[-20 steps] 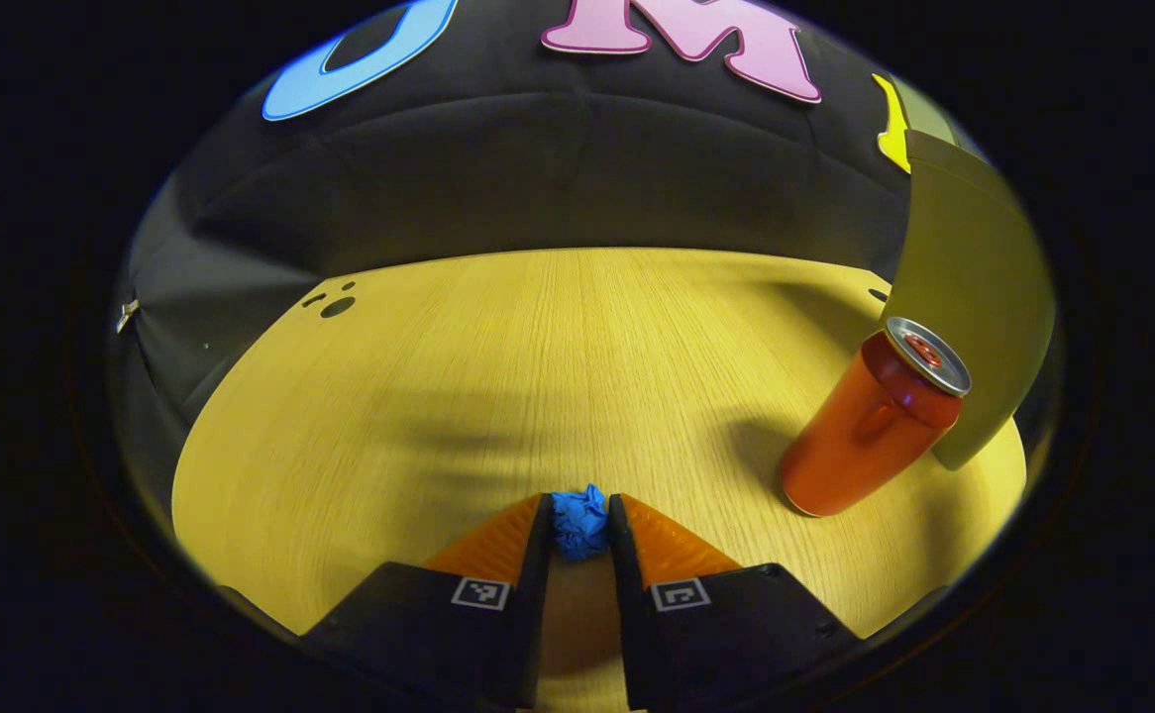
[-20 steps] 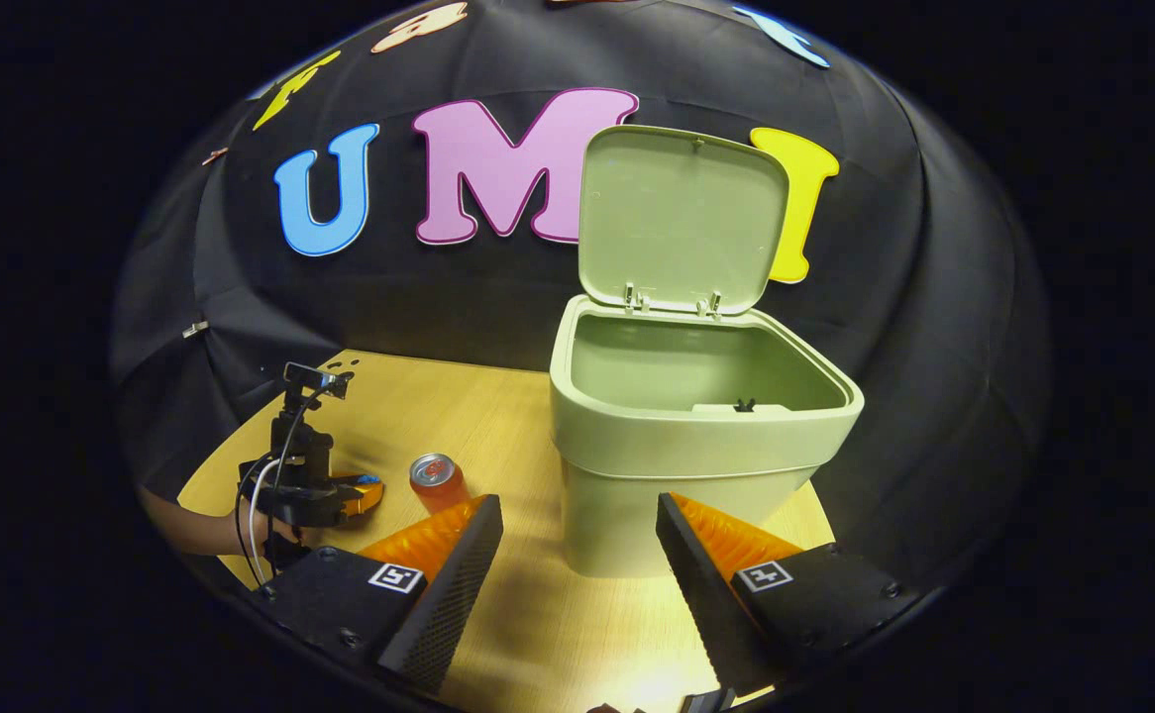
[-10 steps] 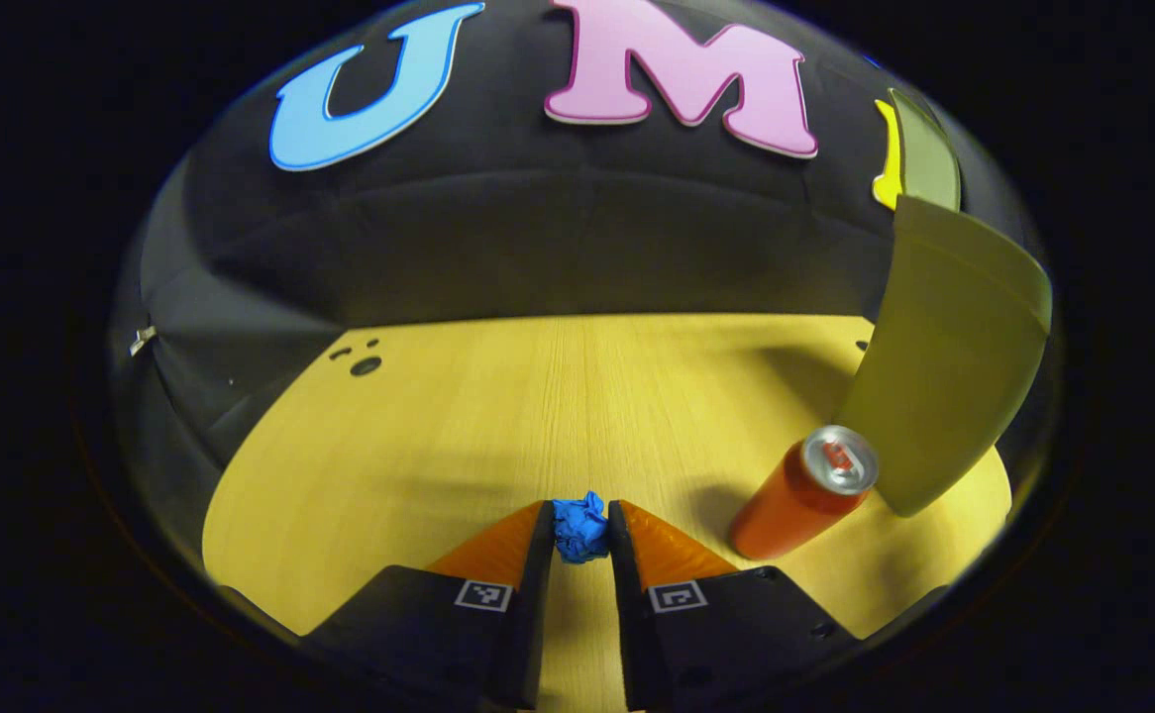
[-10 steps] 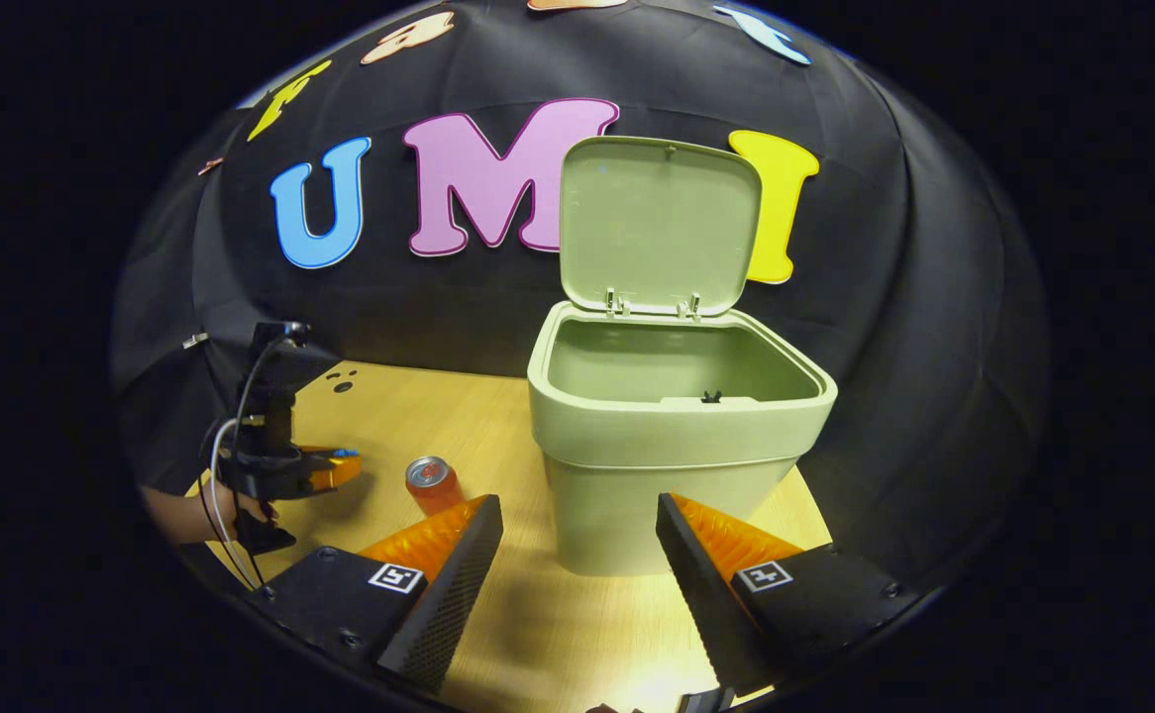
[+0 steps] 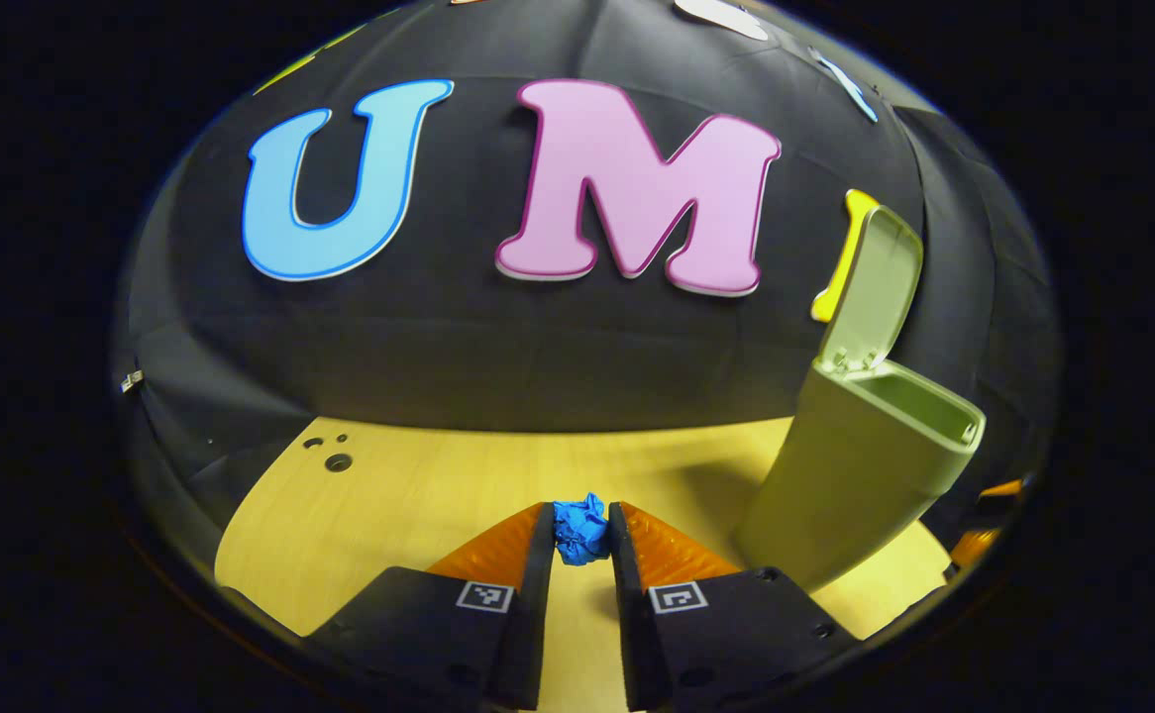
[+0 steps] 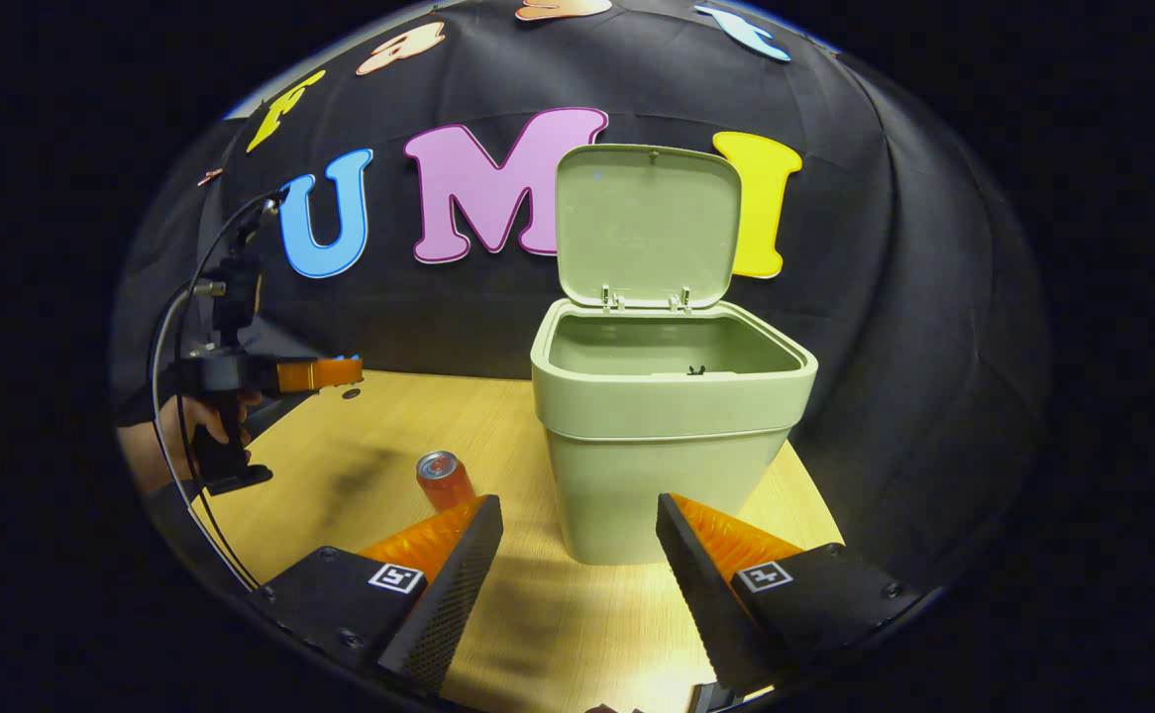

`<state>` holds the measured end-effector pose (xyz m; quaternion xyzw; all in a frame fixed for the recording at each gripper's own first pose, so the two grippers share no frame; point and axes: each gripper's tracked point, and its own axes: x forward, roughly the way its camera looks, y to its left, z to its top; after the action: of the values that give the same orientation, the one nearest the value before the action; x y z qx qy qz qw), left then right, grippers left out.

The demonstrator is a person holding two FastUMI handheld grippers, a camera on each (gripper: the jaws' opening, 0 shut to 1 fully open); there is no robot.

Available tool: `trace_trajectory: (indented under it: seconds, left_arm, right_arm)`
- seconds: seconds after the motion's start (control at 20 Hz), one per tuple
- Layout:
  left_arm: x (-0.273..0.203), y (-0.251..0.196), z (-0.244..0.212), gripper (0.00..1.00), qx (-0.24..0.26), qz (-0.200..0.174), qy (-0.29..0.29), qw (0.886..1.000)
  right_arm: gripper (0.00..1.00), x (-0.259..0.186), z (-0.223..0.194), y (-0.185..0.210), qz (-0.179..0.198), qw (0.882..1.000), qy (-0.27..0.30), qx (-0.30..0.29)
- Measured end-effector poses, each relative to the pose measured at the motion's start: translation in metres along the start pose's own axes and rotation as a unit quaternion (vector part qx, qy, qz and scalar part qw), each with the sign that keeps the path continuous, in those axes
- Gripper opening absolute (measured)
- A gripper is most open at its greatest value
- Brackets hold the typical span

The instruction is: Press the lid of the desktop garbage bin to open it, pick up the crumpled paper on the desktop and throw it into the bin, then pick up the pop can on the desktop and drop it into the bin, and finally close the garbage bin lid.

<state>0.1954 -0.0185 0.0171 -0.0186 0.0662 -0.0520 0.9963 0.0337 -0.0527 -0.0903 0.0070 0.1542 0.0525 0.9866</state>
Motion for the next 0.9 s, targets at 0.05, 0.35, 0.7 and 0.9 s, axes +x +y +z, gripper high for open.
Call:
trace_trajectory:
  seconds: [0.05,0.35,0.7,0.9]
  left_arm:
    - [-0.001,-0.011,0.011,0.36,0.002,-0.011,-0.005,1.0]
    - [0.011,-0.096,0.058,0.35,0.015,-0.095,-0.046,0.994]
    - [0.016,-0.205,0.074,0.37,0.034,-0.197,-0.058,0.978]
    - [0.021,-0.258,0.064,0.35,0.047,-0.243,-0.044,0.968]
  right_arm:
    - [0.98,-0.001,-0.001,-0.002,-0.002,1.0,0.0,0.001]
    - [0.98,-0.01,-0.012,-0.018,-0.018,1.0,0.007,0.015]
    - [0.98,-0.018,-0.026,-0.038,-0.031,0.999,0.018,0.027]
    - [0.98,-0.02,-0.037,-0.043,-0.029,0.998,0.031,0.039]
